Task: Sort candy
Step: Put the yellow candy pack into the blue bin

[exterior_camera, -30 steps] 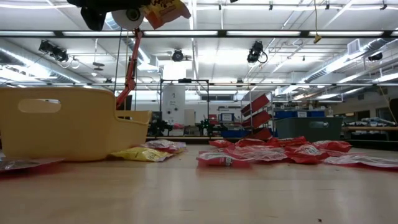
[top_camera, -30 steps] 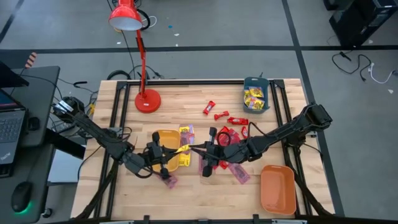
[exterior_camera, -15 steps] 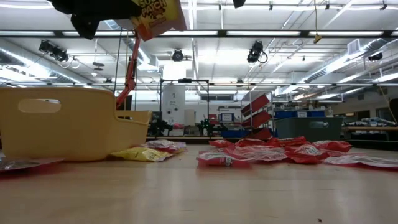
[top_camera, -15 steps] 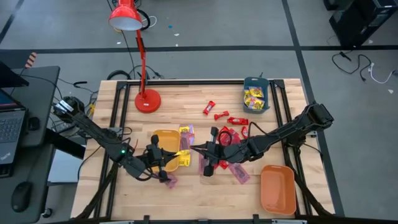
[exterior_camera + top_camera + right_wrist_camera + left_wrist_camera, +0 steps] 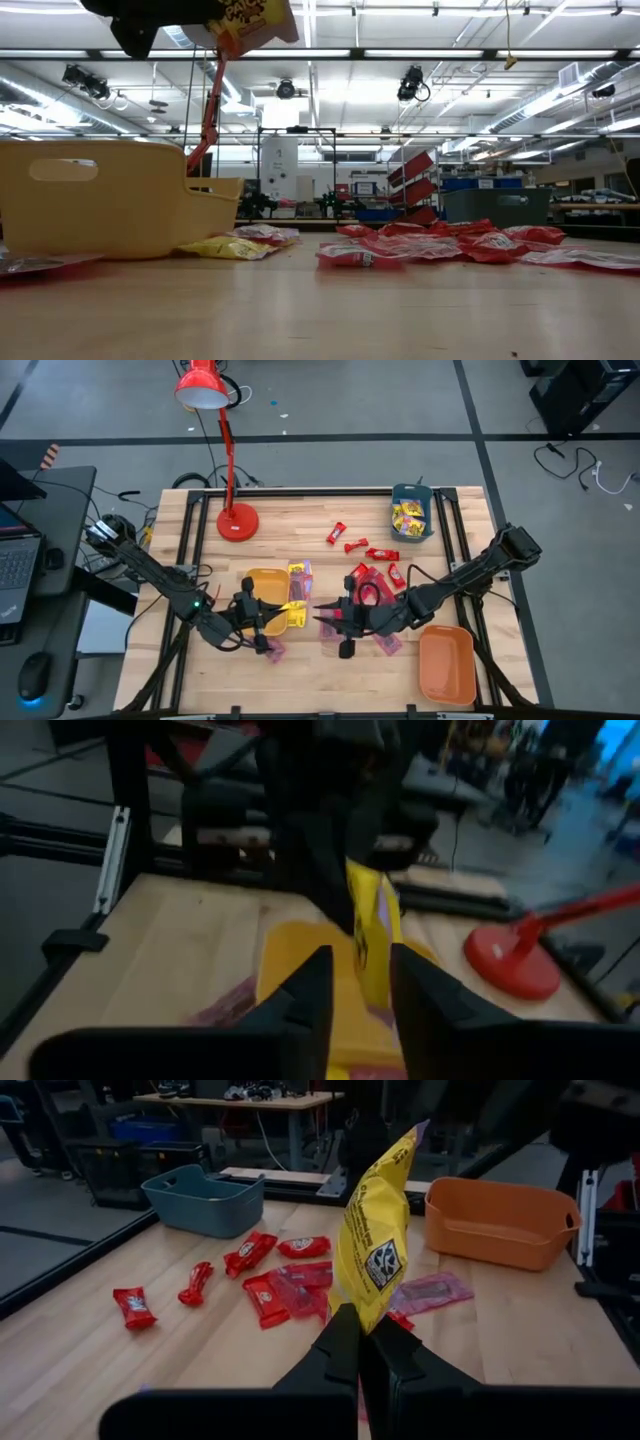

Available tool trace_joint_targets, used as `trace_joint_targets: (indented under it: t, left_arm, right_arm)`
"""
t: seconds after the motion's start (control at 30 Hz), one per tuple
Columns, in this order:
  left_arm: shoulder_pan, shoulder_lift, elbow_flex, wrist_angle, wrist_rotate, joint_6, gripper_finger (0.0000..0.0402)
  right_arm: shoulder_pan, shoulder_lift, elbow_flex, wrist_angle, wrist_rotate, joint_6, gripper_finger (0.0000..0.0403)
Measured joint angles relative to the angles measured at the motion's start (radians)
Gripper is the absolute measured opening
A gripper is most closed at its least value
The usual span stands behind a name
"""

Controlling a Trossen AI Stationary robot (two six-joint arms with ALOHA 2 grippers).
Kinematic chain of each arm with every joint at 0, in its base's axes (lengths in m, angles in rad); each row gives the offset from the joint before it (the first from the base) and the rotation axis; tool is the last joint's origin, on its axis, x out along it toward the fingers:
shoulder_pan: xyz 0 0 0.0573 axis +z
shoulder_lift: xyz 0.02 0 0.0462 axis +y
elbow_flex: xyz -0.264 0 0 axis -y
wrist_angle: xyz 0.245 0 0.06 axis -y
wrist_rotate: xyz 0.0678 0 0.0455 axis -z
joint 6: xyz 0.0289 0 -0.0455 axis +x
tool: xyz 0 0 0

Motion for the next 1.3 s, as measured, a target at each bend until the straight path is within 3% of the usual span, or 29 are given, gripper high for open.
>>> trace_joint_targets:
  t: [0.27,0.53,0.73,0.97,1.3]
  left_arm:
    - [0.001,0.0,0.0,0.133,0.019,0.105,0.0]
    - [0.003,0.0,0.0,0.158,0.033,0.139,0.0]
    - [0.007,0.0,0.0,0.147,0.056,0.139,0.0]
    - [0.01,0.0,0.0,0.136,0.056,0.141,0.0]
    - [0.007,0.0,0.0,0.094,0.056,0.157,0.0]
  right_arm:
    - [-0.021,0.002,0.0,-0.032,0.002,0.079,0.0152]
    - [-0.057,0.002,0.0,0.012,-0.082,0.056,0.0152]
    - [-0.081,0.002,0.0,0.02,-0.137,0.047,0.0116]
    - [-0.095,0.002,0.0,0.02,-0.175,0.018,0.001]
    - [-0.095,0.003,0.0,0.015,-0.174,0.07,0.0]
